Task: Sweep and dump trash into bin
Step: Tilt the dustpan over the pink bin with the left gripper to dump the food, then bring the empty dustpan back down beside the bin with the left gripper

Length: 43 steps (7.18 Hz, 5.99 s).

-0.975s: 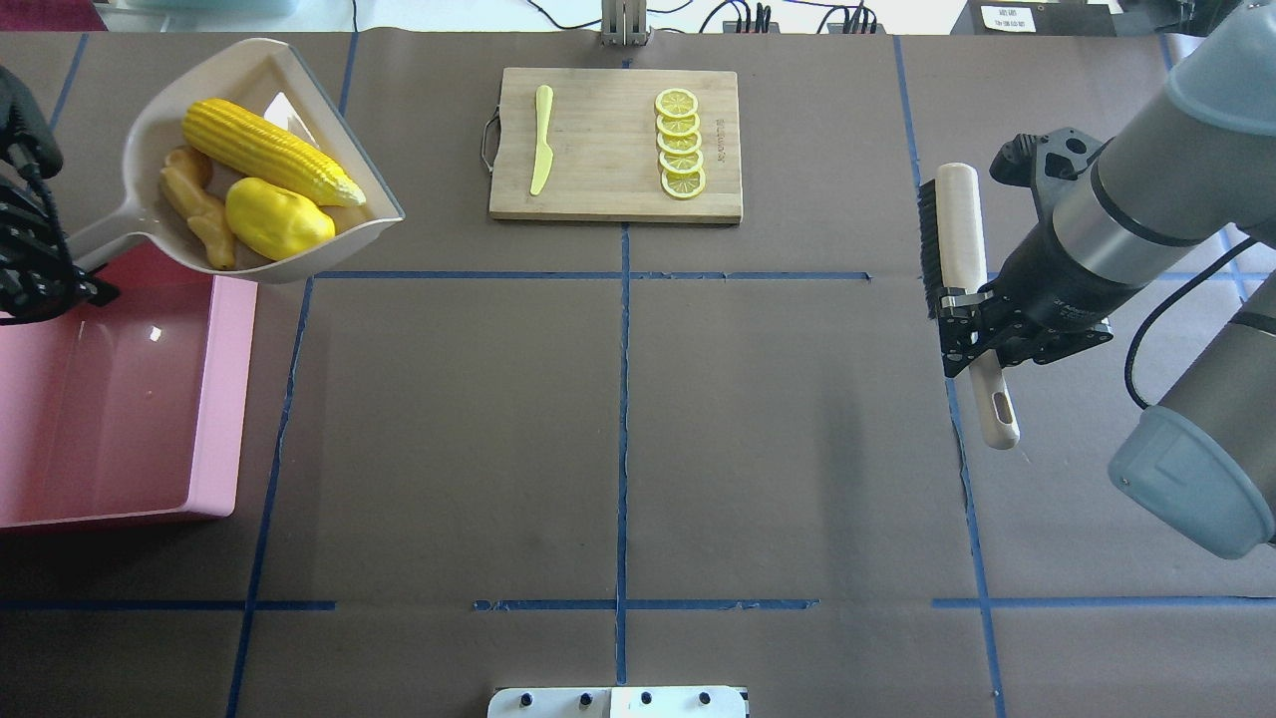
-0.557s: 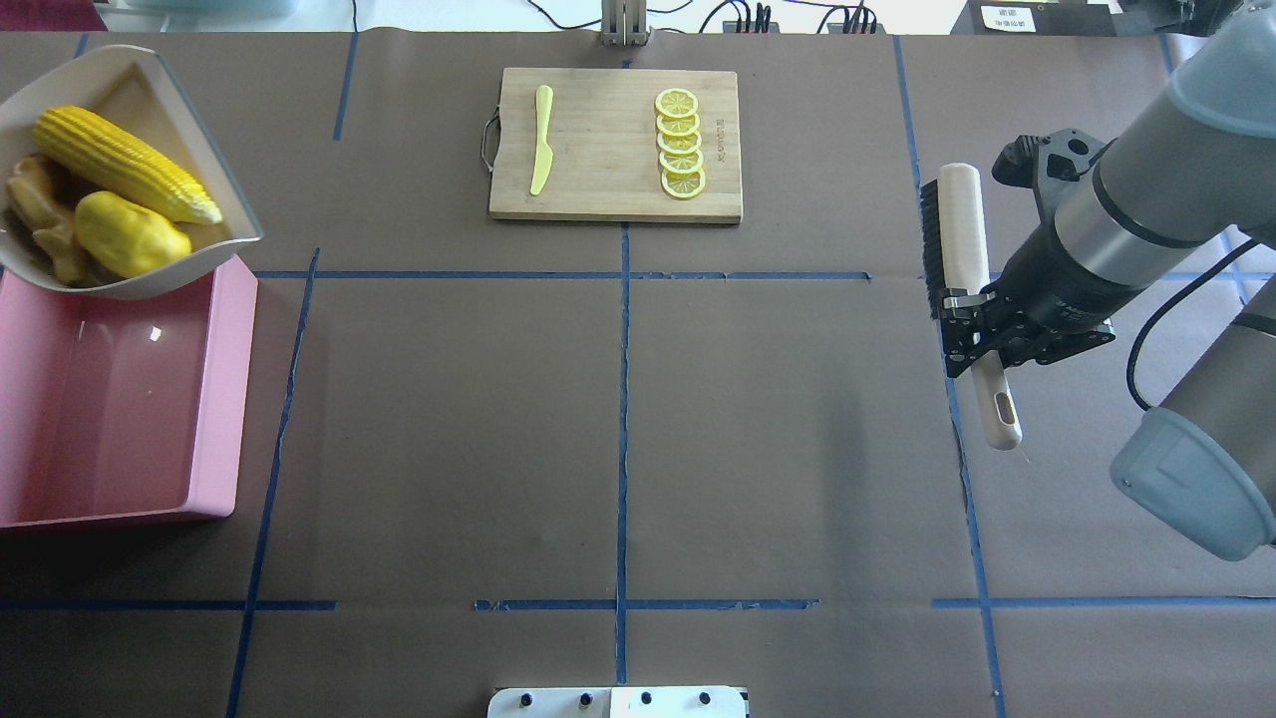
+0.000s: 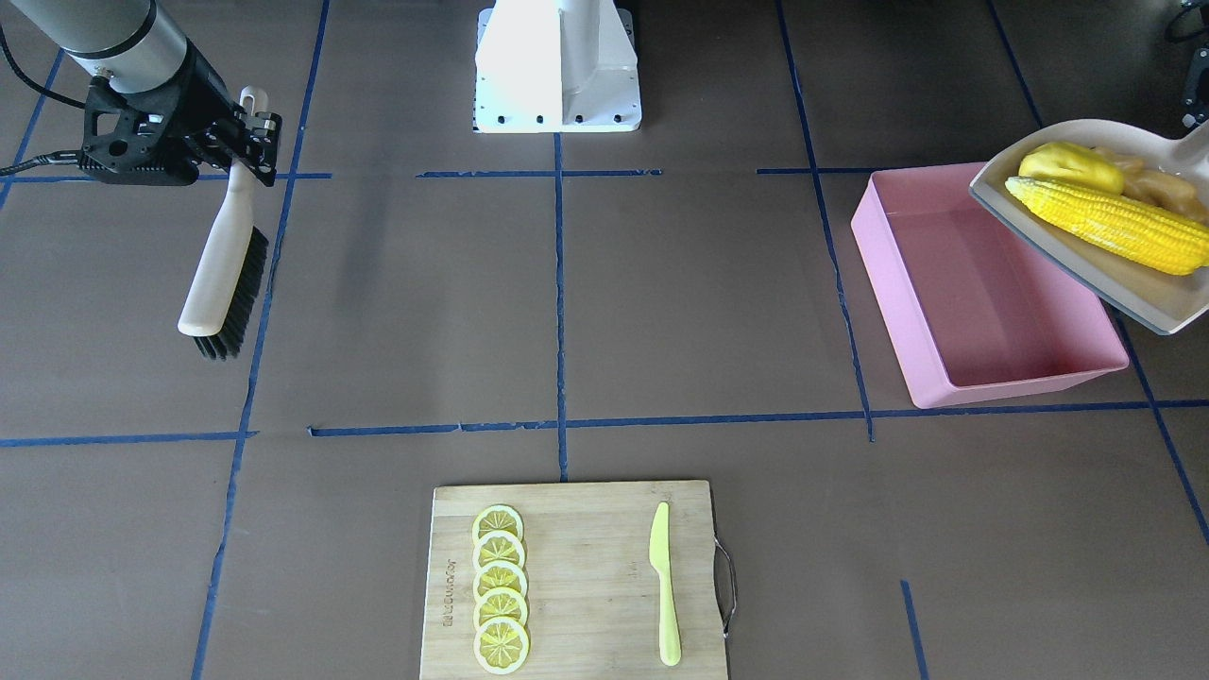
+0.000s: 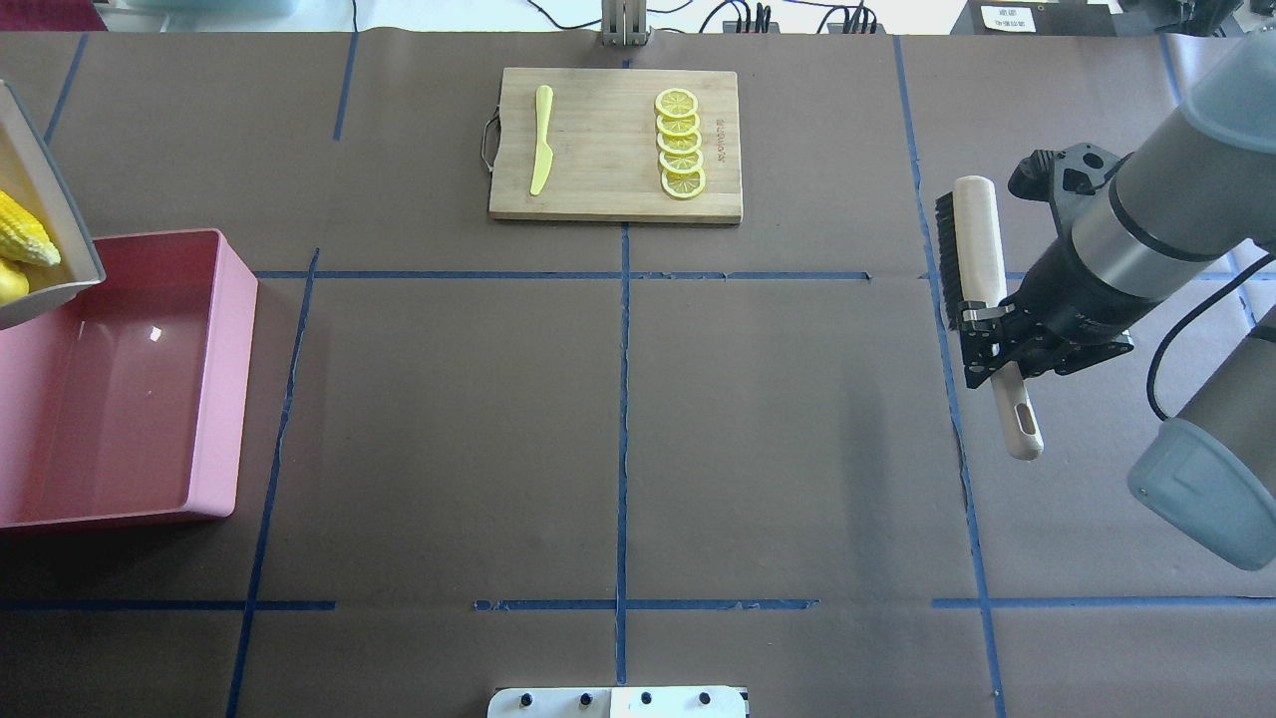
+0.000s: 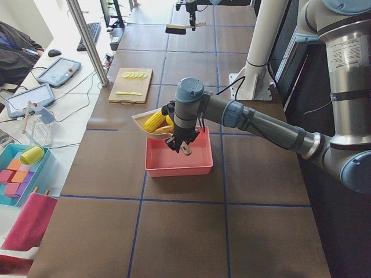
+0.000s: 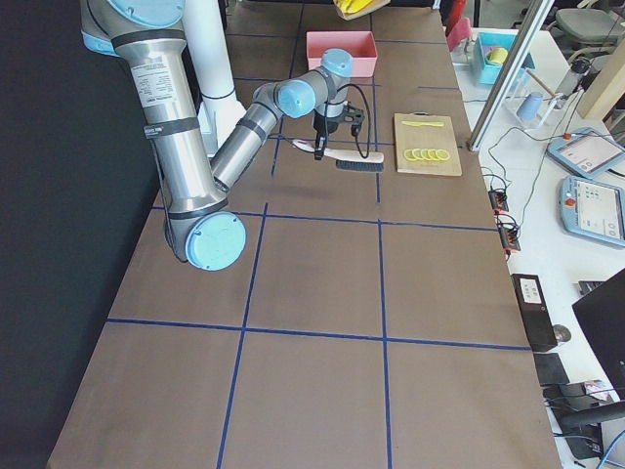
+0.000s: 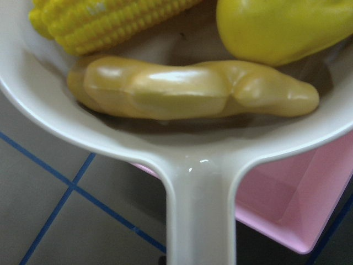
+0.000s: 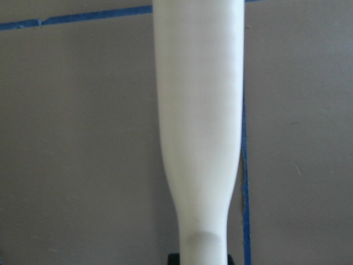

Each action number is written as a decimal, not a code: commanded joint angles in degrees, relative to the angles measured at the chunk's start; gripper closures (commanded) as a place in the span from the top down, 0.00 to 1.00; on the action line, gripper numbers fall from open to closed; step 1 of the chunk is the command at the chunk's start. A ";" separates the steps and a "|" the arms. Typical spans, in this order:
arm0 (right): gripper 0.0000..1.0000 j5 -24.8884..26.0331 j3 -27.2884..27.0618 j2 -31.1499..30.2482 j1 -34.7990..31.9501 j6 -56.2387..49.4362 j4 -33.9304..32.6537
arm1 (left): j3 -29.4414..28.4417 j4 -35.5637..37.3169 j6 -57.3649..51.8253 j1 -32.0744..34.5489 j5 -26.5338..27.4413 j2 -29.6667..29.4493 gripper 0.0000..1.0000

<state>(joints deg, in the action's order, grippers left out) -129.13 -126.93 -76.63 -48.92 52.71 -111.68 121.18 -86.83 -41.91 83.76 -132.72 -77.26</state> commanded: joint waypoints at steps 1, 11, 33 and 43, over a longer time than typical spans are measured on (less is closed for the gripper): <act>0.01 -0.25 -2.61 -9.89 -2.21 -8.28 0.59 | -3.40 -0.26 -4.75 2.10 2.89 0.54 0.00; 0.02 -1.91 -0.52 -24.79 -2.93 -10.52 12.19 | 1.42 0.00 -11.26 -6.22 33.11 1.24 0.00; 1.00 -4.73 16.20 -25.50 -2.67 -11.40 30.47 | 10.57 14.41 -10.91 -13.54 43.08 -2.80 0.00; 1.00 -1.57 15.30 -19.09 -21.21 -13.84 31.26 | 4.62 14.59 12.56 -39.60 22.51 -23.96 0.08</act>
<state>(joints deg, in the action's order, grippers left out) -131.18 -112.63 -96.64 -69.69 40.40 -80.43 128.87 -72.24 -29.33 49.75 -110.49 -98.28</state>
